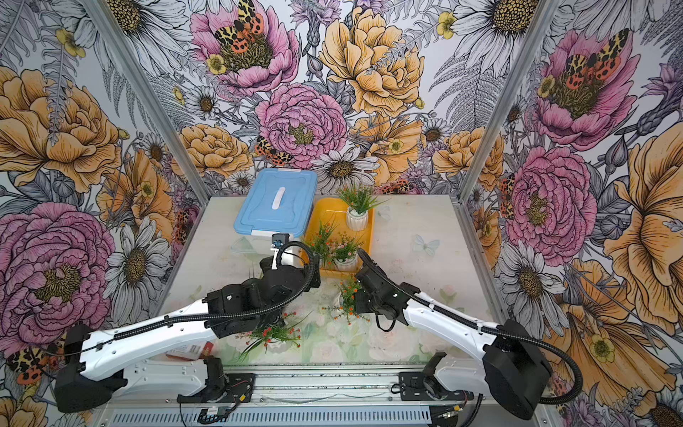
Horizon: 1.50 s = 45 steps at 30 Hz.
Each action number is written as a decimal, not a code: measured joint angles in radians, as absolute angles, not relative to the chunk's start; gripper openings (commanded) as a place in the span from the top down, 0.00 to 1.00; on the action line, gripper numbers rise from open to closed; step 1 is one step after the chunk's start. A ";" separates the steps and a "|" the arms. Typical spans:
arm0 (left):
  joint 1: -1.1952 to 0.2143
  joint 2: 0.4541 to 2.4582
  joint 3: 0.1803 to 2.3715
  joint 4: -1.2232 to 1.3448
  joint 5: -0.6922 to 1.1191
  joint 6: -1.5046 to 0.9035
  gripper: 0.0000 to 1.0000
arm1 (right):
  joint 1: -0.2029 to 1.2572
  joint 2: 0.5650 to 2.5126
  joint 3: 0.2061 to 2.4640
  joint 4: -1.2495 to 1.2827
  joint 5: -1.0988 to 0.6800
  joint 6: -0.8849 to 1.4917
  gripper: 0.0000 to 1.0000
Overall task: Put the potted gypsophila into the storage box
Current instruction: Pick up the baby's breath potted plant from the center of the board, then place the baby's breath potted plant at the storage box.
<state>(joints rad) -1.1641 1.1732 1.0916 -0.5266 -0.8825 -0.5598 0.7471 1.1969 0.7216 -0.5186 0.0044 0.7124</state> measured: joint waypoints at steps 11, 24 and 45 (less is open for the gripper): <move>-0.970 1.229 1.130 -0.326 -0.726 -0.454 0.01 | 0.607 1.056 0.860 -0.616 0.050 0.612 1.00; -0.659 1.543 1.457 -0.096 -0.401 -0.257 0.01 | 0.392 1.447 1.296 -0.649 0.071 0.469 1.00; -0.451 1.782 1.615 -0.039 -0.135 -0.209 0.01 | 0.313 1.958 1.590 -0.505 0.012 0.501 1.00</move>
